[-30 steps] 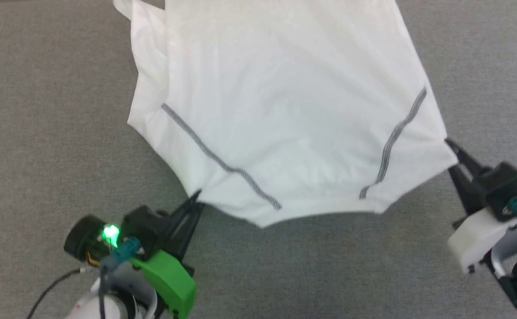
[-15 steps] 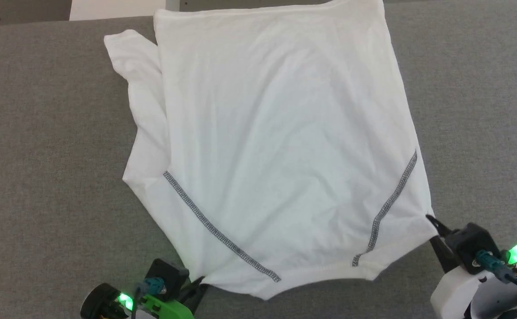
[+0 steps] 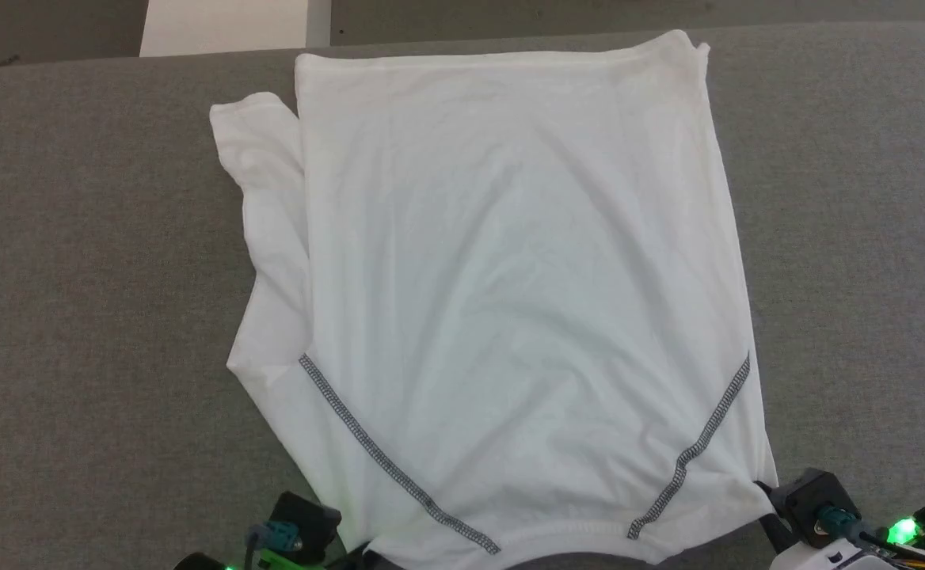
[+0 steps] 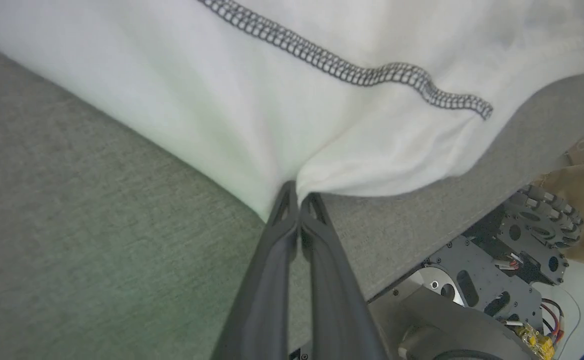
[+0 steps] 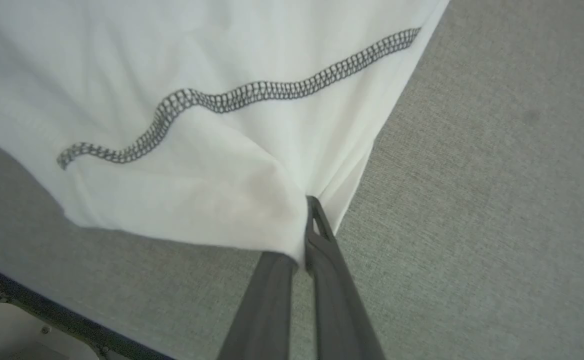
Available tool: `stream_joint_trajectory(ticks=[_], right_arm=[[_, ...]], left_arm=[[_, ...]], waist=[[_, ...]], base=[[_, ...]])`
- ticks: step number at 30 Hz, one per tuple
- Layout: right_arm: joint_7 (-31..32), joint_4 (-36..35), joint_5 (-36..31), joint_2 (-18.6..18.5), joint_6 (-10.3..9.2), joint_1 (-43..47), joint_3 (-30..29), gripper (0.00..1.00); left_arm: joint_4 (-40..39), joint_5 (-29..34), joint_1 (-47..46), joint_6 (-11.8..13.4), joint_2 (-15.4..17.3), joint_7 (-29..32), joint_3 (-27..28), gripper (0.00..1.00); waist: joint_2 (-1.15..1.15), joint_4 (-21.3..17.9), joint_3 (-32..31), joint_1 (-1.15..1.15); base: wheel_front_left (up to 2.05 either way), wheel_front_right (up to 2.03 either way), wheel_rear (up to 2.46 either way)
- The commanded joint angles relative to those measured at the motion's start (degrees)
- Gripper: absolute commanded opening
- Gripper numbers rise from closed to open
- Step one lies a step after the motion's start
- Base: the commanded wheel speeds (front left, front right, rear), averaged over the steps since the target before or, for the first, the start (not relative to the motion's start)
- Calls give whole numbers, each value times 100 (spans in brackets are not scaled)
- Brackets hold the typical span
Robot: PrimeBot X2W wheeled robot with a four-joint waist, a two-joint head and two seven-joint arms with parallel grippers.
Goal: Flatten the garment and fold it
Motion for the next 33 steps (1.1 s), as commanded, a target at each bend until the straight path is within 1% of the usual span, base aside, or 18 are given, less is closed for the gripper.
stream_joint_trajectory(ticks=[1,8,9,10,11,12,16,20,25,28,33], right_arm=[[35,32,29,30,-11,107,17,0],[-16,152,29,63,-11,116,-30,0],[-90,159,9,88,-11,94,-43,22],[-152,167,-9,106,-11,72,-40,69],[-193,192,-7,139,-11,53,-36,100],[-222,203,-10,172,-11,32,-48,100],[-284,149,9,223,-11,-56,-58,100],[-223,-74,71,176,-11,-68,-139,100],[-38,-441,201,111,-11,26,-289,100],[143,-687,347,-70,-11,125,-233,100],[501,-1119,638,-310,-11,319,-233,100]], left_arm=[[189,-75,265,-28,-33,144,-146,0],[324,-137,265,-56,-64,16,-86,0],[340,-86,232,-28,-79,-97,-39,3],[362,-66,217,-18,-93,-149,-21,13],[383,-53,207,-21,-106,-190,-15,39],[385,-35,191,-7,-124,-263,16,100],[352,-55,180,-16,-186,-497,110,100],[202,-104,231,19,-90,-631,238,100],[-274,-288,424,199,178,-824,583,100],[-680,-445,601,320,411,-926,837,100],[-1274,-571,878,612,722,-1118,1220,100]], waist=[[0,9,-41,0],[0,70,-177,0],[0,84,-191,0],[0,93,-202,0],[0,99,-216,0],[0,102,-222,0],[0,116,-243,0],[0,126,-259,0],[0,139,-285,0],[0,152,-310,0],[0,157,-318,0]], base=[[0,0,0],[0,0,0],[0,0,0],[0,0,0],[0,0,0],[0,0,0],[0,0,0],[0,0,0],[0,0,0],[0,0,0],[0,0,0]])
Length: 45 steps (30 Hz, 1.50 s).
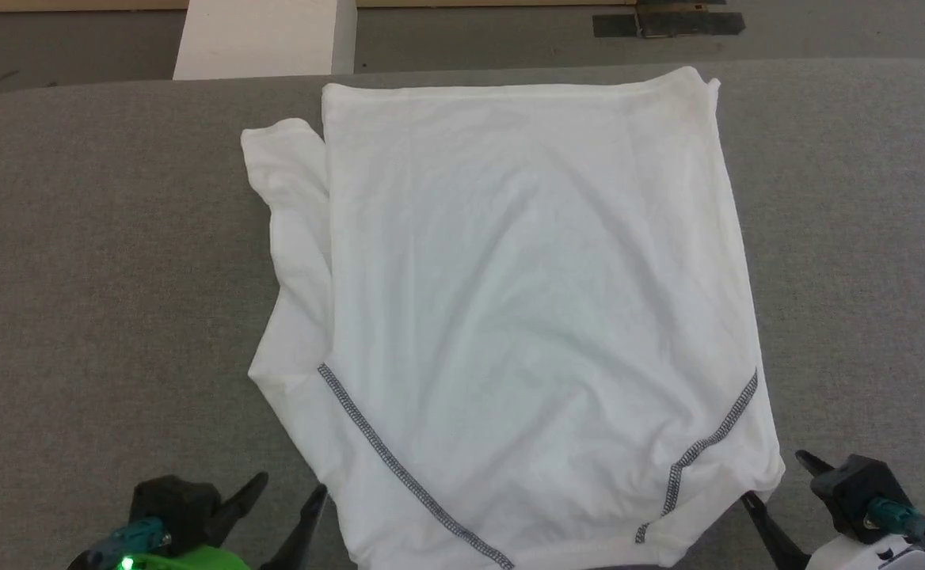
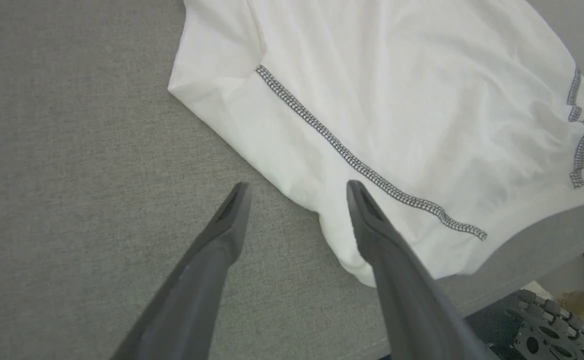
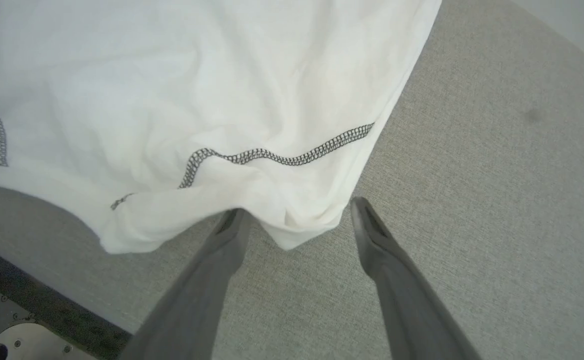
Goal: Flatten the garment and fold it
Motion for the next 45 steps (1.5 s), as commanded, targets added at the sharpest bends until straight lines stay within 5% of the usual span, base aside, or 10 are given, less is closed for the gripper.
stream_joint_trajectory(ticks=[1,9,14,21,25,30,37,45], right_arm=[[80,-152,100,-47,-11,113,-51,100],[113,-755,383,255,-11,150,-559,100],[-313,-873,201,764,-11,-103,-929,100],[-2040,-544,-238,1832,-11,-457,-1394,100],[-2906,-51,-417,2049,-11,-451,-1464,100],[-3206,356,-247,2062,-11,-486,-1420,100],[-3299,507,-270,2064,-11,-644,-1363,100],[-3273,451,-244,2064,-11,-952,-1149,100]], left_arm=[[-180,-69,128,114,45,-142,135,100],[-706,-40,214,332,-204,-1016,645,100],[-624,59,106,389,-590,-1698,925,100],[-113,270,21,58,-1345,-2068,1358,100],[224,899,161,-193,-2111,-2081,1906,100],[547,1310,340,-599,-2455,-2082,2217,100],[680,1518,-203,-934,-2197,-1959,2479,100],[513,1421,-2161,-1355,-1329,-554,2654,100]], waist=[[0,3,8,0],[0,-58,85,0],[0,-101,120,0],[0,-65,122,0],[0,-40,125,0],[0,-37,134,0],[0,35,259,0],[0,83,849,0]], base=[[0,0,0],[0,0,0],[0,0,0],[0,0,0],[0,0,0],[0,0,0],[0,0,0],[0,0,0]])
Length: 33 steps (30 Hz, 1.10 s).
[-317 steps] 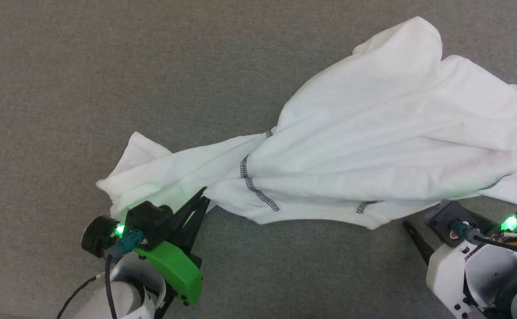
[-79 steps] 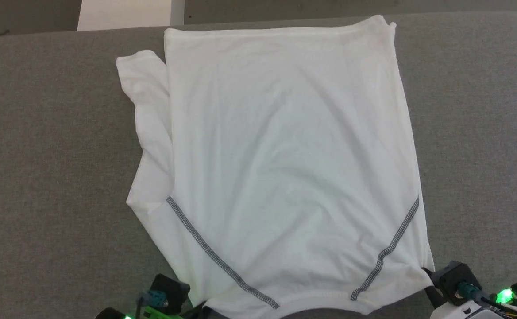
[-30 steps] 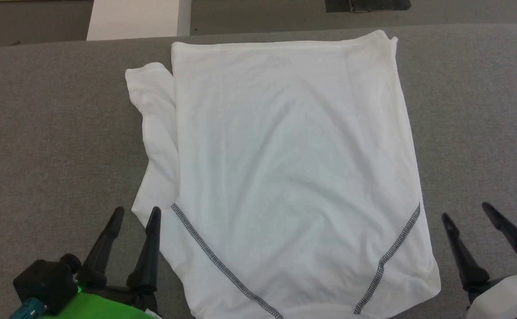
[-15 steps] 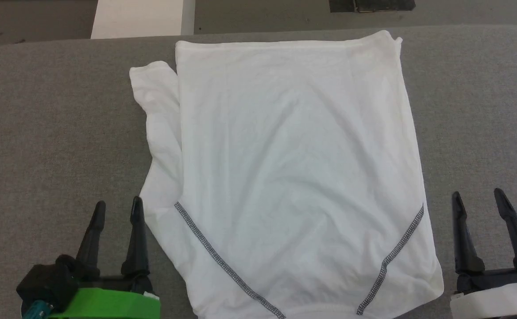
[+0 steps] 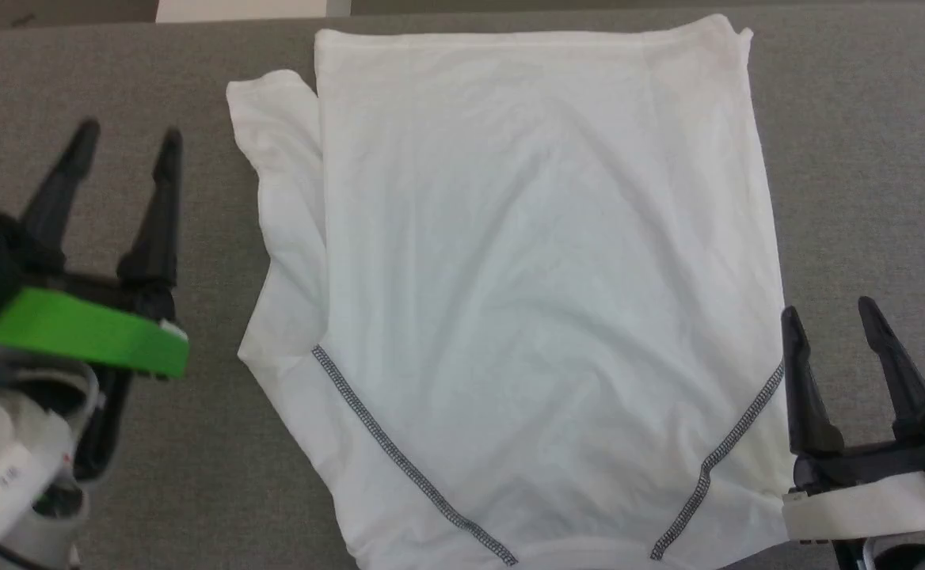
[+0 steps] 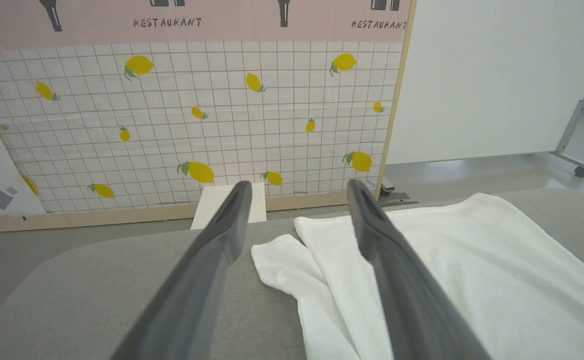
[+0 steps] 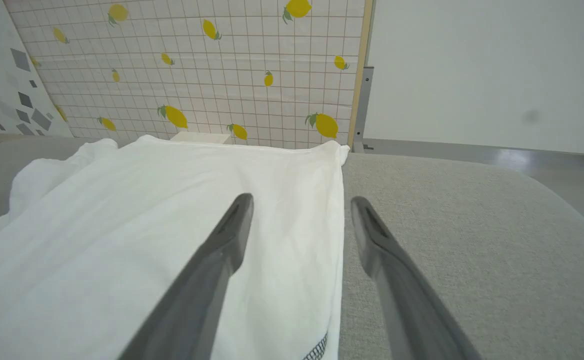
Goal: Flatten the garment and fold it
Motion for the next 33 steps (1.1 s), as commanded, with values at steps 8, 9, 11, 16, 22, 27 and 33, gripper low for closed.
stream_joint_trajectory(ticks=[8,9,11,16,22,27,33], right_arm=[[-18,-40,9,9,-10,-522,286,100],[-16,-42,5,9,-10,-564,307,100],[-17,-45,-8,9,-10,-665,351,100],[-55,-49,-27,9,-10,-881,467,100],[-89,-91,-16,9,-10,-1000,435,100],[-88,-127,-18,9,-10,-1039,409,100],[-65,-135,-28,9,-10,-1123,411,100]], left_arm=[[837,-607,-2310,-513,598,1710,43,100],[955,-632,-2502,-576,676,1859,29,100],[1264,-777,-2875,-707,770,2221,-21,100],[1949,-858,-3488,-869,931,2716,-122,100],[2423,-1001,-3709,-916,988,3100,-188,100],[2592,-1136,-3740,-923,960,3351,-255,100],[2776,-1139,-3666,-936,977,3588,-423,50]], waist=[[0,-161,1117,0],[0,-187,1215,0],[0,-243,1419,0],[0,-403,1821,0],[0,-517,2154,0],[0,-537,2334,0],[0,-585,2426,0]], base=[[0,0,0],[0,0,0],[0,0,0],[0,0,0],[0,0,0],[0,0,0],[0,0,0]])
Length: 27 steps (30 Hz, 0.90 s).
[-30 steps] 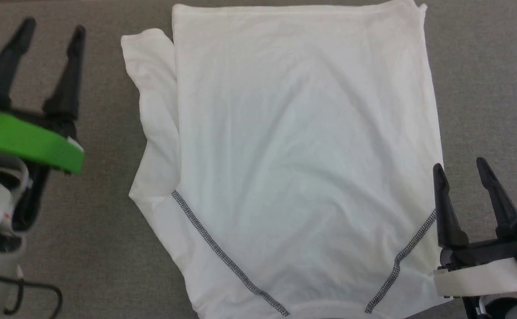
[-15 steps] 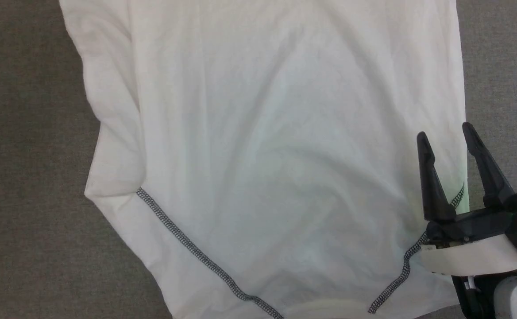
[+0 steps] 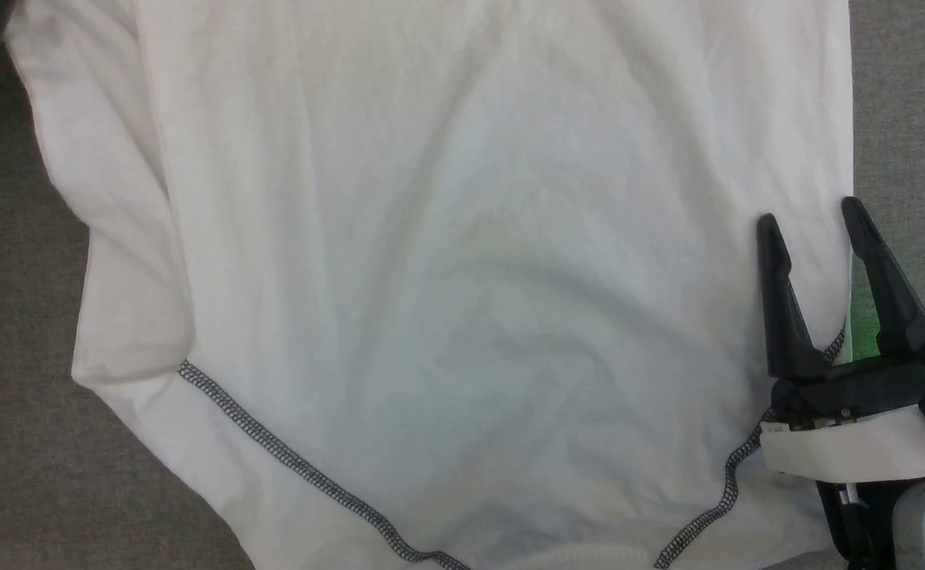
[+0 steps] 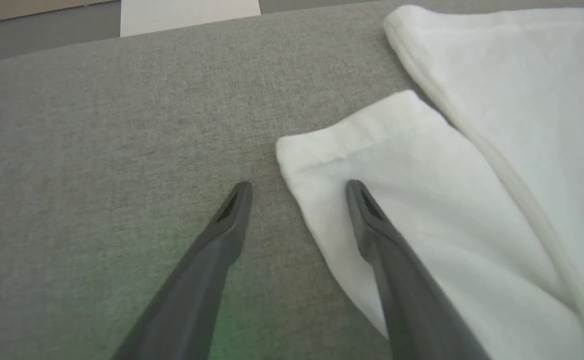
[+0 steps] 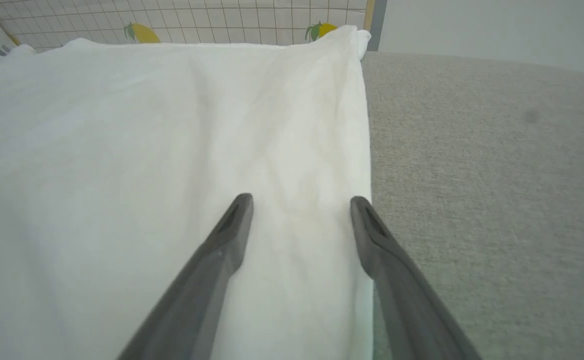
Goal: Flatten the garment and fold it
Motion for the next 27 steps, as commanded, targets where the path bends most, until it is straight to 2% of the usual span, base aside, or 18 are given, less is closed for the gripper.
stream_joint_trajectory(ticks=[1,3,8,15,22,27], right_arm=[[-3,-26,-25,6,-10,-107,0,100],[6,-31,-20,6,-10,-106,-28,100],[27,-11,-12,6,-10,-51,-131,100],[66,32,-24,6,-10,-17,-219,100],[144,108,23,6,-10,154,-396,100],[197,158,103,6,-10,412,-565,100]], left_arm=[[90,-18,16,-74,23,136,-123,0],[118,-43,55,-112,25,165,-158,0],[155,-43,77,-115,-45,-213,-51,0],[77,-161,208,-139,-103,-754,202,0],[-195,-473,850,-157,240,-998,688,0],[-359,-724,1504,-33,546,-1082,1174,0]], waist=[[0,-45,39,-1],[0,-51,39,-1],[0,17,-113,-1],[0,240,-744,-1],[0,452,-1597,-1],[0,596,-2114,-1]], base=[[0,0,0],[0,0,0],[0,0,0],[0,0,0],[0,0,0],[0,0,0]])
